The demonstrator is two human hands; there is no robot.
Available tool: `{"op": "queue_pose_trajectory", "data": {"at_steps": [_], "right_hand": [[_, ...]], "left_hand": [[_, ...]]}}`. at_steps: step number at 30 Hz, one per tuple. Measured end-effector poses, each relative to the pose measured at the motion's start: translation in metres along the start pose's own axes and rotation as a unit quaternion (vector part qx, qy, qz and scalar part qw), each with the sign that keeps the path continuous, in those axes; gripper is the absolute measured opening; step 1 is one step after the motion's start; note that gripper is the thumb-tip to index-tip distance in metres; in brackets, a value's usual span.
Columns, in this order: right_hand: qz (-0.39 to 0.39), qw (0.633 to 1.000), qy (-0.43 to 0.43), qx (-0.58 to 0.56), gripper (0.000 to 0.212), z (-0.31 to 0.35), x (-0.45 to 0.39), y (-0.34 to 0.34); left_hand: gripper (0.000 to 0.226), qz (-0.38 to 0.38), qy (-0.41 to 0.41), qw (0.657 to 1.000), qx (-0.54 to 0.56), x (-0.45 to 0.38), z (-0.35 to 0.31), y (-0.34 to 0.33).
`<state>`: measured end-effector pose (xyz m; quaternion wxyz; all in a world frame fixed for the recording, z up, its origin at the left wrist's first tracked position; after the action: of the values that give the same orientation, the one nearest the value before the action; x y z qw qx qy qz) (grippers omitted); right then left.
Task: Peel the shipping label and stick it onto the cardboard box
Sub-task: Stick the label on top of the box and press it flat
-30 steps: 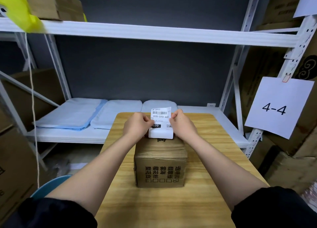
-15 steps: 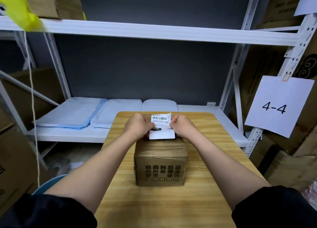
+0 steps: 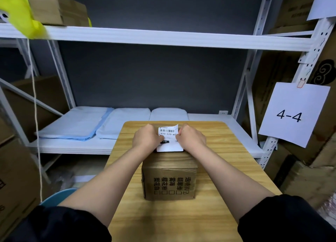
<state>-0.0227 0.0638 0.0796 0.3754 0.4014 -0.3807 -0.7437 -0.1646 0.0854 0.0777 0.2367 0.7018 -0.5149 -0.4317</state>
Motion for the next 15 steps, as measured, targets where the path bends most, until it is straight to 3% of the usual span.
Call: {"op": "queue_pose_trajectory", "data": {"at_steps": [8, 15], "right_hand": [[0.0, 0.999, 0.017, 0.039, 0.035, 0.004, 0.003, 0.003], [0.003, 0.995, 0.053, 0.081, 0.046, 0.01, 0.008, 0.007]], "left_hand": [[0.041, 0.018, -0.007, 1.0, -0.023, 0.001, -0.006, 0.001], [0.04, 0.019, -0.023, 0.998, -0.063, 0.004, -0.015, 0.006]]}}
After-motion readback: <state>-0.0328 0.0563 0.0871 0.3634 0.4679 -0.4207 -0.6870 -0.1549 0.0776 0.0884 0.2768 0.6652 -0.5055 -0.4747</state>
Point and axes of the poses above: each hand's wrist, its own x-axis away from the middle knuckle, its own y-axis out of the back of the hand, z = x × y, the point moved 3 cm from there along -x, towards the middle knuckle, and after that the axes turned 15 degrees about -z, right-handed, at the moved point
